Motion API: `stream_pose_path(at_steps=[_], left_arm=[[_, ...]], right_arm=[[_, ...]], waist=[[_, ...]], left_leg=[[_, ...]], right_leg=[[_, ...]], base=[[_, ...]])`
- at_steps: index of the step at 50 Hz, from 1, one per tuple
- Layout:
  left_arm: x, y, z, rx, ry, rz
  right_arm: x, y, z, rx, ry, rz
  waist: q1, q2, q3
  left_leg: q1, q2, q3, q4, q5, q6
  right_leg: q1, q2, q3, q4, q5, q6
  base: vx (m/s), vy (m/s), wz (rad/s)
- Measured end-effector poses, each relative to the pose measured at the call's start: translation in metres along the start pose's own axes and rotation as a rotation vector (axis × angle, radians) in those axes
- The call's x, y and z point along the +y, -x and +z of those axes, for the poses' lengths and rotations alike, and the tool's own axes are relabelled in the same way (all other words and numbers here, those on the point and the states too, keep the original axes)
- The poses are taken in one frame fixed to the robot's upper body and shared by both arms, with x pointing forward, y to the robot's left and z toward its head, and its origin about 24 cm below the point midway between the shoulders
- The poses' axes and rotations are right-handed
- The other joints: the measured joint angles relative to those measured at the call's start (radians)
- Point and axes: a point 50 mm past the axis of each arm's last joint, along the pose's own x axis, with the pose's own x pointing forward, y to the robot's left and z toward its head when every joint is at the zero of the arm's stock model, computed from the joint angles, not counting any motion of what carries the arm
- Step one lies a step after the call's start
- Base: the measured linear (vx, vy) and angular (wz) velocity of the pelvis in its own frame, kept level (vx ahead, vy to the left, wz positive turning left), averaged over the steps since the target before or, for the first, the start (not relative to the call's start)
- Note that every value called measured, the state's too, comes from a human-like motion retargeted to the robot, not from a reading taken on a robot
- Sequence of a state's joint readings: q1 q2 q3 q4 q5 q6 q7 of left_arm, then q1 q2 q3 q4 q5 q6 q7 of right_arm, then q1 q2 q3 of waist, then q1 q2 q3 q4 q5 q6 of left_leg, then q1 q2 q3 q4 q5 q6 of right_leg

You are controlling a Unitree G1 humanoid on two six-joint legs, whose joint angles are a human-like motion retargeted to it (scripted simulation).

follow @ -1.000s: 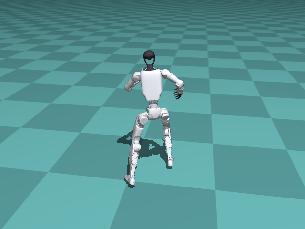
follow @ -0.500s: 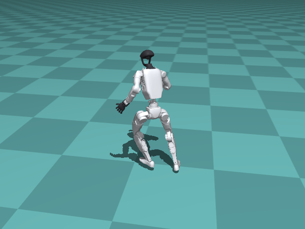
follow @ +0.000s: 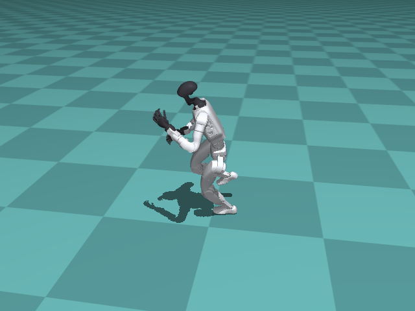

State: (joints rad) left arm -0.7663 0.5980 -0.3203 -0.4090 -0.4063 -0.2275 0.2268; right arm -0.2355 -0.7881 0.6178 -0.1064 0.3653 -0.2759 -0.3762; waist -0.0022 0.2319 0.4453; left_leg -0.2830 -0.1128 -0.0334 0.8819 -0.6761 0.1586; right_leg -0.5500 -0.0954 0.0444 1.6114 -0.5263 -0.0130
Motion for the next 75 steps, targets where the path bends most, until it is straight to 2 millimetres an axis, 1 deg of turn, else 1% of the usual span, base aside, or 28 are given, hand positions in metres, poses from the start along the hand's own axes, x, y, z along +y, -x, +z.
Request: stream_pose_path(at_steps=[3, 5, 7, 10, 12, 15, 17, 20, 21, 24, 26, 28, 31, 34, 37, 40, 42, 45, 47, 50, 53, 55, 60, 63, 67, 70, 73, 75], left_arm=[[0.008, -0.015, 0.064, -0.255, -0.203, -0.127], [0.007, -0.015, 0.081, -0.299, -0.390, -0.241], [-0.006, -0.008, 0.072, -0.232, -0.512, -0.432], [-0.030, 0.013, 0.046, -0.068, -0.420, -0.664], [-0.041, 0.025, 0.035, -0.017, -0.324, -0.716], [-0.047, 0.034, 0.019, 0.037, -0.202, -0.662], [-0.044, 0.040, 0.003, 0.099, -0.147, -0.560], [-0.020, 0.069, -0.031, 0.303, -0.053, -0.276], [-0.008, 0.093, -0.050, 0.450, 0.058, -0.127], [0.021, 0.220, -0.082, 0.961, 0.310, 0.326], [0.038, 0.301, -0.053, 1.259, 0.234, 0.424], [0.058, 0.342, -0.005, 1.466, 0.127, 0.440], [0.076, 0.361, 0.048, 1.632, 0.119, 0.482], [0.086, 0.363, 0.085, 1.710, 0.089, 0.478], [0.089, 0.355, 0.103, 1.652, 0.069, 0.530], [0.084, 0.341, 0.092, 1.496, 0.075, 0.630], [0.076, 0.326, 0.067, 1.414, 0.063, 0.554], [0.063, 0.296, 0.014, 1.269, 0.020, 0.422], [0.054, 0.256, -0.038, 1.106, 0.000, 0.373], [0.035, 0.136, -0.076, 0.700, 0.040, 0.239], [0.009, 0.009, -0.029, 0.162, 0.109, 0.106], [-0.002, -0.039, 0.019, -0.127, 0.061, 0.043], [-0.009, -0.070, 0.077, -0.425, 0.004, -0.059], [-0.007, -0.065, 0.081, -0.446, 0.098, -0.036], [0.017, -0.024, 0.045, -0.217, 0.160, 0.043], [0.050, 0.051, -0.007, 0.191, -0.018, 0.142], [0.086, 0.201, -0.045, 0.815, -0.180, 0.518], [0.085, 0.318, -0.030, 1.236, -0.225, 0.804]], right_arm=[[-0.040, 0.026, 0.001, 0.027, 0.120, -0.036], [-0.059, 0.054, -0.007, 0.125, 0.156, -0.044], [-0.073, 0.093, -0.017, 0.283, 0.167, -0.009], [-0.088, 0.143, -0.025, 0.511, 0.218, 0.065], [-0.092, 0.167, -0.027, 0.615, 0.261, 0.113], [-0.089, 0.195, -0.034, 0.729, 0.270, 0.114], [-0.085, 0.204, -0.043, 0.767, 0.233, 0.077], [-0.083, 0.195, -0.061, 0.748, 0.194, -0.002], [-0.086, 0.182, -0.065, 0.713, 0.213, -0.022], [-0.097, 0.119, -0.052, 0.503, 0.297, -0.051], [-0.094, 0.064, -0.017, 0.246, 0.271, -0.074], [-0.079, 0.020, 0.036, -0.067, 0.153, -0.116], [-0.047, -0.008, 0.121, -0.501, -0.010, -0.050], [-0.008, -0.004, 0.176, -0.775, -0.053, 0.153], [0.027, 0.007, 0.207, -0.955, -0.114, 0.325], [0.042, 0.018, 0.217, -1.042, -0.172, 0.383], [0.040, 0.019, 0.205, -0.977, -0.218, 0.360], [0.035, 0.010, 0.160, -0.734, -0.244, 0.247], [0.029, 0.000, 0.103, -0.466, -0.218, 0.090], [0.014, 0.024, 0.013, -0.048, -0.102, -0.021], [-0.021, 0.083, -0.001, 0.123, -0.081, -0.002], [-0.047, 0.114, 0.009, 0.217, -0.039, 0.043], [-0.096, 0.169, 0.023, 0.552, 0.108, 0.177], [-0.108, 0.196, 0.018, 0.725, 0.113, 0.182], [-0.105, 0.201, 0.000, 0.752, 0.122, 0.118], [-0.108, 0.169, -0.011, 0.617, 0.181, 0.050], [-0.126, 0.097, -0.002, 0.334, 0.339, -0.114], [-0.120, 0.034, 0.025, 0.055, 0.356, -0.201]], waist=[[-0.070, 0.029, -0.030], [-0.127, 0.053, -0.066], [-0.200, 0.089, -0.123], [-0.323, 0.098, -0.170], [-0.398, 0.049, -0.178], [-0.432, -0.045, -0.169], [-0.417, -0.104, -0.159], [-0.371, -0.105, -0.120], [-0.338, -0.086, -0.105], [-0.204, -0.065, -0.106], [-0.077, -0.114, -0.153], [0.071, -0.194, -0.211], [0.284, -0.330, -0.302], [0.469, -0.443, -0.353], [0.559, -0.519, -0.358], [0.576, -0.487, -0.316], [0.546, -0.415, -0.269], [0.422, -0.389, -0.203], [0.309, -0.413, -0.161], [0.142, -0.408, -0.140], [-0.041, -0.311, -0.175], [-0.197, -0.224, -0.209], [-0.461, -0.047, -0.295], [-0.459, -0.033, -0.310], [-0.382, -0.108, -0.227], [-0.297, -0.126, -0.175], [-0.178, -0.109, -0.122], [-0.079, -0.141, -0.132]], left_leg=[[0.115, -0.014, -0.156, -0.190, 0.146, -0.081], [0.208, 0.000, -0.267, -0.375, 0.295, -0.141], [0.271, 0.030, -0.385, -0.528, 0.476, -0.222], [0.377, 0.054, -0.491, -0.747, 0.719, -0.320], [0.432, 0.034, -0.433, -0.785, 0.780, -0.359], [0.494, 0.007, -0.208, -0.694, 0.743, -0.333], [0.426, 0.012, 0.000, -0.403, 0.561, -0.211], [0.166, 0.116, 0.146, 0.209, 0.236, 0.002], [0.069, 0.129, 0.135, 0.381, 0.167, 0.027], [-0.187, 0.172, 0.174, 0.779, 0.060, -0.021], [-0.341, 0.207, 0.247, 0.927, 0.025, -0.021], [-0.490, 0.257, 0.316, 0.986, 0.031, -0.012], [-0.662, 0.297, 0.384, 0.856, 0.078, 0.019], [-0.649, 0.342, 0.479, 0.521, 0.133, -0.004], [-0.540, 0.316, 0.543, 0.038, 0.195, -0.041], [-0.340, 0.268, 0.473, -0.490, 0.267, -0.127], [-0.212, 0.285, 0.399, -0.621, 0.300, -0.161], [-0.184, 0.262, 0.293, -0.446, 0.236, -0.091], [-0.234, 0.217, 0.235, -0.219, 0.081, -0.021], [-0.191, 0.206, 0.173, -0.123, -0.047, 0.023], [-0.022, 0.275, 0.141, -0.301, -0.002, -0.003], [0.092, 0.329, 0.108, -0.464, 0.138, -0.052], [0.286, 0.447, 0.040, -0.764, 0.750, -0.269], [0.384, 0.421, 0.027, -0.709, 0.726, -0.270], [0.447, 0.299, -0.044, -0.182, 0.523, -0.239], [0.325, 0.295, 0.010, 0.420, 0.368, -0.172], [0.159, 0.352, 0.040, 0.919, 0.183, -0.082], [0.001, 0.322, 0.062, 1.131, 0.110, -0.035]], right_leg=[[-0.043, 0.031, -0.059, -0.218, 0.049, -0.003], [-0.048, 0.034, -0.139, -0.422, 0.120, -0.012], [-0.018, 0.044, -0.244, -0.685, 0.188, -0.006], [0.076, 0.079, -0.300, -1.138, 0.258, 0.094], [0.143, 0.059, -0.286, -1.353, 0.257, 0.160], [0.246, -0.003, -0.292, -1.486, 0.211, 0.214], [0.302, -0.073, -0.303, -1.456, 0.210, 0.212], [0.295, -0.143, -0.375, -1.239, 0.080, 0.148], [0.275, -0.153, -0.398, -1.140, 0.014, 0.131], [0.254, -0.185, -0.422, -0.924, -0.151, 0.071], [0.269, -0.215, -0.413, -0.902, -0.184, 0.069], [0.302, -0.239, -0.394, -0.958, -0.147, 0.075], [0.391, -0.278, -0.369, -1.157, 0.091, 0.089], [0.520, -0.327, -0.327, -1.388, 0.485, 0.111], [0.620, -0.366, -0.247, -1.488, 0.710, 0.185], [0.703, -0.304, -0.081, -1.321, 0.641, 0.183], [0.734, -0.208, 0.003, -1.036, 0.567, 0.183], [0.653, -0.195, -0.043, -0.489, 0.475, 0.135], [0.541, -0.272, -0.094, -0.152, 0.344, 0.065], [0.327, -0.260, -0.082, 0.173, 0.191, 0.011], [0.095, -0.196, -0.142, 0.191, 0.123, 0.006], [-0.014, -0.194, -0.257, 0.065, 0.107, 0.018], [-0.104, -0.234, -0.526, -0.529, 0.234, 0.096], [-0.045, -0.197, -0.473, -1.052, 0.292, 0.159], [0.133, -0.206, -0.278, -1.462, 0.233, 0.205], [0.194, -0.242, -0.218, -1.389, 0.301, 0.180], [0.156, -0.222, -0.155, -1.031, 0.077, 0.131], [0.161, -0.229, -0.119, -0.911, -0.046, 0.105]], base=[[0.49, 0.21, 2.76], [0.60, 0.26, 2.50], [0.70, 0.26, 2.80], [0.78, 0.20, 3.34], [0.86, 0.10, 3.57], [0.87, -0.01, 2.98], [0.80, -0.07, 2.47], [0.67, -0.09, 2.00], [0.65, -0.10, 1.30], [0.77, -0.10, 0.51], [0.90, -0.09, -0.04], [1.01, 0.00, -0.19], [1.17, 0.18, -0.12], [1.39, 0.43, -0.46], [1.40, 0.51, 0.02], [1.41, 0.54, 0.26], [1.42, 0.53, 0.93], [1.33, 0.41, 1.80], [1.26, 0.25, 2.03], [1.29, 0.05, 1.30], [1.40, -0.09, 0.63], [1.51, -0.22, 0.94], [1.58, -0.46, 0.71], [1.61, -0.60, -0.10], [1.64, -0.60, -0.45], [1.52, -0.45, -0.62], [1.46, -0.35, -0.99], [1.47, -0.23, -1.02]])
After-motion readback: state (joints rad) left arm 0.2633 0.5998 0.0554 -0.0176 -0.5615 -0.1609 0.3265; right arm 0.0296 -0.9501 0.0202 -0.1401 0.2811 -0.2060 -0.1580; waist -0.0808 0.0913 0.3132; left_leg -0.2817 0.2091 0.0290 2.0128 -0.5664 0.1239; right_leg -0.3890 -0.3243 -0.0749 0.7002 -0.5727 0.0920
